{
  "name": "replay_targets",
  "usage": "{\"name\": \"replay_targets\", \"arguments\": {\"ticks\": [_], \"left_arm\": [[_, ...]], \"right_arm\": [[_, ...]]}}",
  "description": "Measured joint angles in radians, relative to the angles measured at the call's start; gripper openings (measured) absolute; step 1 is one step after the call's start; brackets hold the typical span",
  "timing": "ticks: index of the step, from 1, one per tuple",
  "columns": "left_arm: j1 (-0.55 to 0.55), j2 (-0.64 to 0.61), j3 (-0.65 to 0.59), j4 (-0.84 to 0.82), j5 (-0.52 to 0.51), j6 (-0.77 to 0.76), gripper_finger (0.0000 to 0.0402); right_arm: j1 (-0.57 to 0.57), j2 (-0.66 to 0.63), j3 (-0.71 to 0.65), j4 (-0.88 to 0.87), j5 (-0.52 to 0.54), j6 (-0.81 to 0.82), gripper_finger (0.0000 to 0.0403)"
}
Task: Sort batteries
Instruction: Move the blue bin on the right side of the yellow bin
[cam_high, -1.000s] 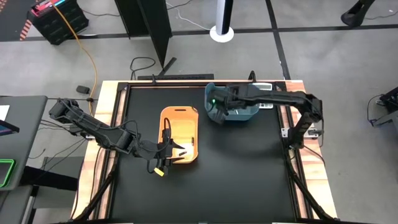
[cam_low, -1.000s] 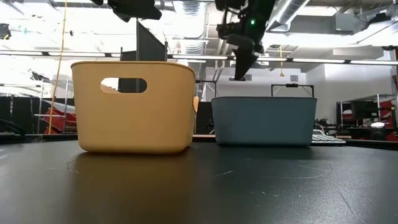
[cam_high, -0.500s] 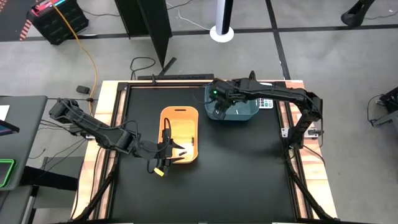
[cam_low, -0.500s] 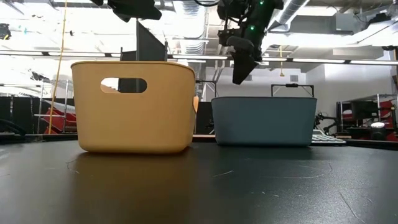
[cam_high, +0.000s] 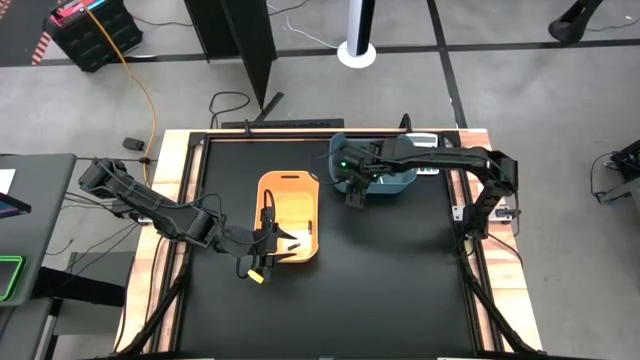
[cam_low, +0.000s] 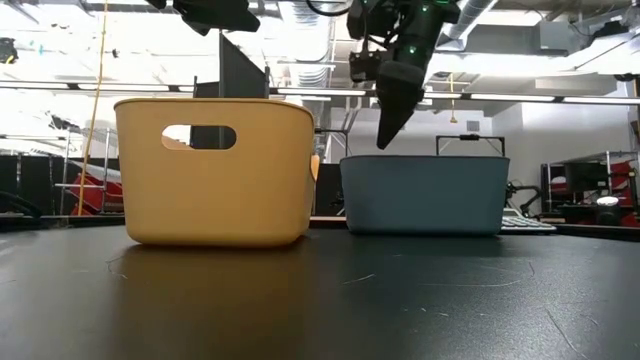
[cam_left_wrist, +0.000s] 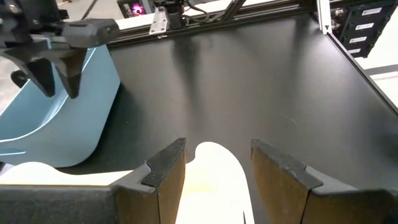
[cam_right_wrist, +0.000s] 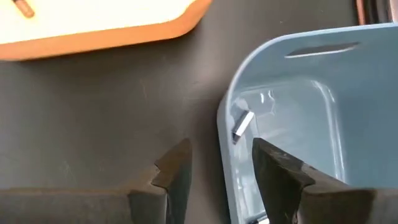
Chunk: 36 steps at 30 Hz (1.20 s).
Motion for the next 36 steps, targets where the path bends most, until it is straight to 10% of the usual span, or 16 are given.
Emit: {"name": "replay_targets", "arguments": {"ticks": [12,25,36], "left_arm": [[0.0,0.0,0.0,0.0,0.0,0.001,0.0173],[0.0,0.0,0.0,0.006,0.0,0.004,0.0173],[0.0,0.0,0.0,0.0,0.0,0.008,0.0173]], "right_arm": [[-0.039,0.105,-0.026,0.02,0.005,-0.072,0.0174],[-0.037,0.163,-0.024,0.026,0.001,-0.153,0.0012],[0.038,0.158,-0.024,-0.047,-0.001,-0.14,0.0003]]}}
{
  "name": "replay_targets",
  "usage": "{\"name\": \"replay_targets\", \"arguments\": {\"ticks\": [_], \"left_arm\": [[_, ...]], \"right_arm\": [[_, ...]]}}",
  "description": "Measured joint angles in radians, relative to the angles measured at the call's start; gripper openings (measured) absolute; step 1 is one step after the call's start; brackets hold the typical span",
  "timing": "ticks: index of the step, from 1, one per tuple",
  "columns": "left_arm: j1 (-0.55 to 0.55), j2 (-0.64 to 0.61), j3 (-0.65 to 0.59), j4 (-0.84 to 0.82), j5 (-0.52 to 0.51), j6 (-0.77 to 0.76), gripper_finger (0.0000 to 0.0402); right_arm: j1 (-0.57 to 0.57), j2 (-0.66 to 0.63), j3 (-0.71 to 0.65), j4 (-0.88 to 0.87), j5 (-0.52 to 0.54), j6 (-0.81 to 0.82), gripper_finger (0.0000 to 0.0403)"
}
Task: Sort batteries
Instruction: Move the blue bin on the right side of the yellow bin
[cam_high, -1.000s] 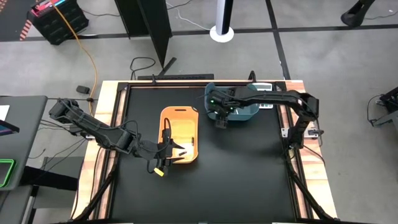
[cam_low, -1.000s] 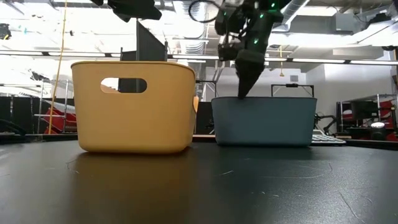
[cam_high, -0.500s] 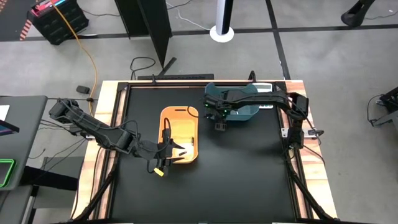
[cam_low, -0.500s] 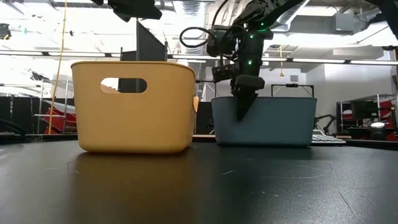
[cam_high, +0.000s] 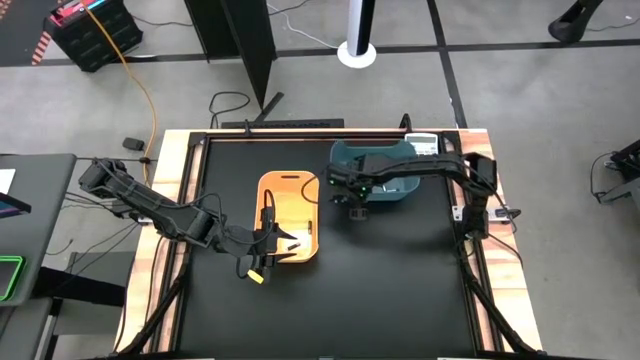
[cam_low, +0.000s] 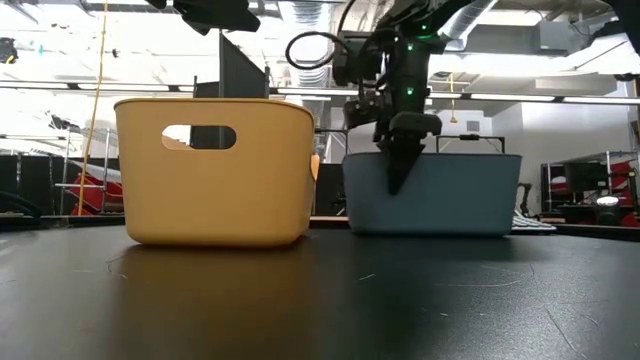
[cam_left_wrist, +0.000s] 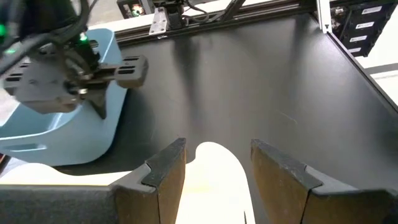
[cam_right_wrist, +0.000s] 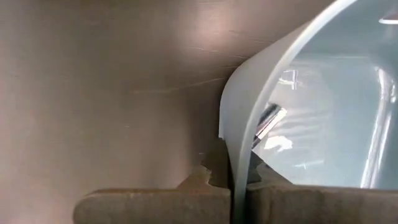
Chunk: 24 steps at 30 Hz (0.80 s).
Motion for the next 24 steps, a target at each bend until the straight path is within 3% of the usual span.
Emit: {"name": "replay_targets", "arguments": {"ticks": [24], "left_arm": [[0.0,0.0,0.0,-0.002,0.0,-0.011,0.0173]], "right_arm": [[0.361,-0.004,0.001,-0.071,0.0,0.235,0.0003]]}}
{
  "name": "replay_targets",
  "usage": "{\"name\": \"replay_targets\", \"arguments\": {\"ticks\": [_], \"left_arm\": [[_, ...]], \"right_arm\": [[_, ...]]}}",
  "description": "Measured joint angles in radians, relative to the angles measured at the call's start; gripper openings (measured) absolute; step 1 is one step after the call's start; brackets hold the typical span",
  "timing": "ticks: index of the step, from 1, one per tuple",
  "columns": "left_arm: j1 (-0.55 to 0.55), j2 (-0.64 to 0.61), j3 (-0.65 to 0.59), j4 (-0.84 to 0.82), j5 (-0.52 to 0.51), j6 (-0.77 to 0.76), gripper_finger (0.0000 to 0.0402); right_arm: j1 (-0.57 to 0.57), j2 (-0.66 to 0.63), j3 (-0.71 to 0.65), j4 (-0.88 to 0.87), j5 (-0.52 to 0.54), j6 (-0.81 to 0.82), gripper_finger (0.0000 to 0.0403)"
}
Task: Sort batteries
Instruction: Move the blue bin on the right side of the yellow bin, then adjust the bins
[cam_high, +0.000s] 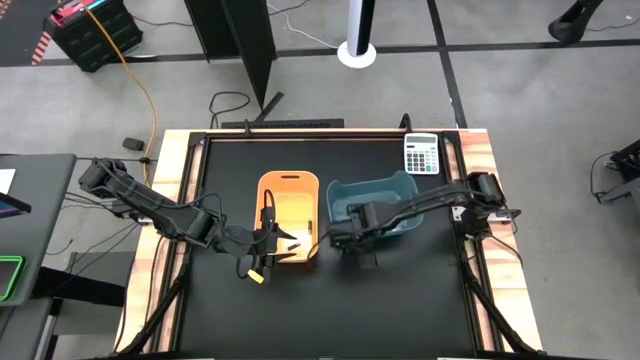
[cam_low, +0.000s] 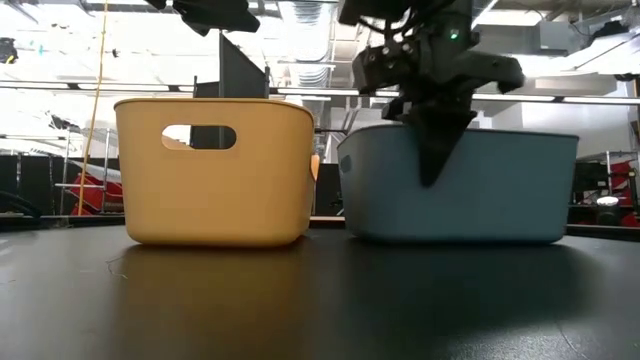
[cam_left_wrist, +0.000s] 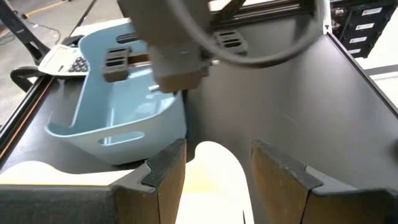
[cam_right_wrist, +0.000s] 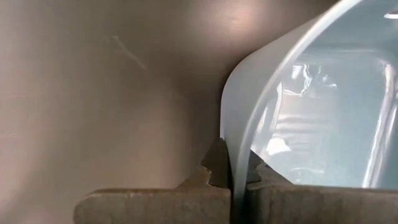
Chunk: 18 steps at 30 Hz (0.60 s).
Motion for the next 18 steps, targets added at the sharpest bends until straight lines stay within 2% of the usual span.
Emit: {"name": "replay_targets", "arguments": {"ticks": [8,18], "left_arm": [[0.0,0.0,0.0,0.003,0.0,-0.007,0.0173],[0.0,0.0,0.0,0.018,0.0,-0.01,0.0173]], "right_arm": [[0.082,0.0,0.0,0.002,0.0,0.082,0.0012],[0.139,0.0,0.098,-0.002,0.078,0.151,0.0106]]}}
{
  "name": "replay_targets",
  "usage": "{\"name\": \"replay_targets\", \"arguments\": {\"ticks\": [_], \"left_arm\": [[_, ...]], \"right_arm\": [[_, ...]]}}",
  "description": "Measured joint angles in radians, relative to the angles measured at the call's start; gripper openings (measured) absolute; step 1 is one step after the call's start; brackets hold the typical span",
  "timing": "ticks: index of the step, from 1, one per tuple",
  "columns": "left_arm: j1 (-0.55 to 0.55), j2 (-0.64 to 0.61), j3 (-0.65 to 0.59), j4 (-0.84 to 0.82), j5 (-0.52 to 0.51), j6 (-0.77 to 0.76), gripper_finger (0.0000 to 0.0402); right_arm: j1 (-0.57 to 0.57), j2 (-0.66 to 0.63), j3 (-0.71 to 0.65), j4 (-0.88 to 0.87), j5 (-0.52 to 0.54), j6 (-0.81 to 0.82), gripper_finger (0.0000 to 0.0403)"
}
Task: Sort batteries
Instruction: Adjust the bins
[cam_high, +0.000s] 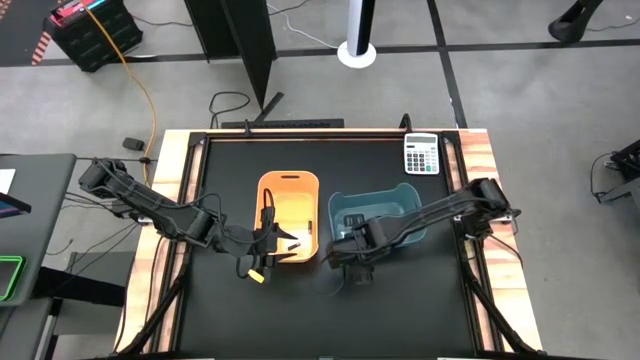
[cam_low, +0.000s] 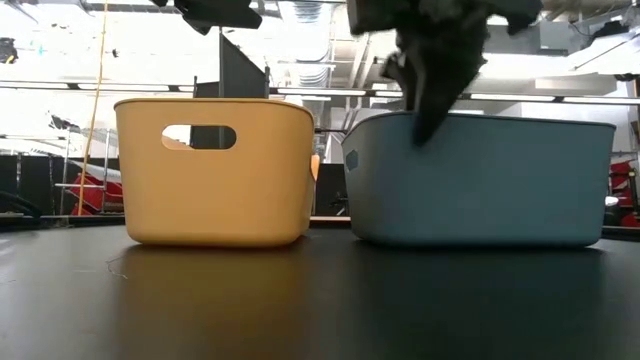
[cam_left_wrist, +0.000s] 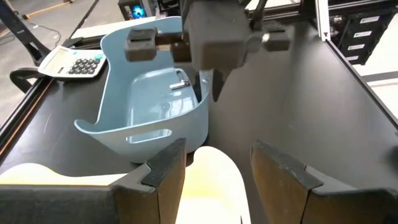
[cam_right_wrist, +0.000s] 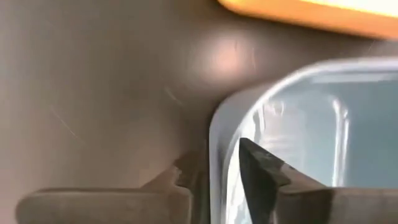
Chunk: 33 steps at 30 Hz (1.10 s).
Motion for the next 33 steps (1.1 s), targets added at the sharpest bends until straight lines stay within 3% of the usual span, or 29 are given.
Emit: {"name": "replay_targets", "arguments": {"ticks": [6,11,17,21,25,29,33], "left_arm": [[0.0,0.0,0.0,0.002,0.0,-0.005,0.0173],[0.0,0.0,0.0,0.0,0.0,-0.008,0.0173],[0.0,0.0,0.0,-0.006,0.0,-0.008,0.0173],[0.0,0.0,0.0,-0.009,0.0,-0.008,0.0173],[0.0,0.0,0.0,-0.009,0.0,-0.008,0.0173],[0.0,0.0,0.0,-0.009,-0.003,-0.008,0.0173],[0.009,0.003,0.0,0.017,-0.082,-0.005,0.0173]], "right_arm": [[0.03,0.0,0.082,0.0,0.094,0.037,0.0141],[0.043,-0.069,0.088,-0.008,0.145,0.133,0.014],[0.076,-0.22,-0.002,-0.016,0.345,0.377,0.0106],[0.146,-0.333,-0.116,-0.017,0.452,0.59,0.0061],[0.218,-0.403,-0.238,-0.062,0.489,0.839,0.001],[0.279,-0.435,-0.328,-0.104,0.5,1.066,0.0011],[0.318,-0.436,-0.38,-0.078,0.5,1.129,0.0004]]}}
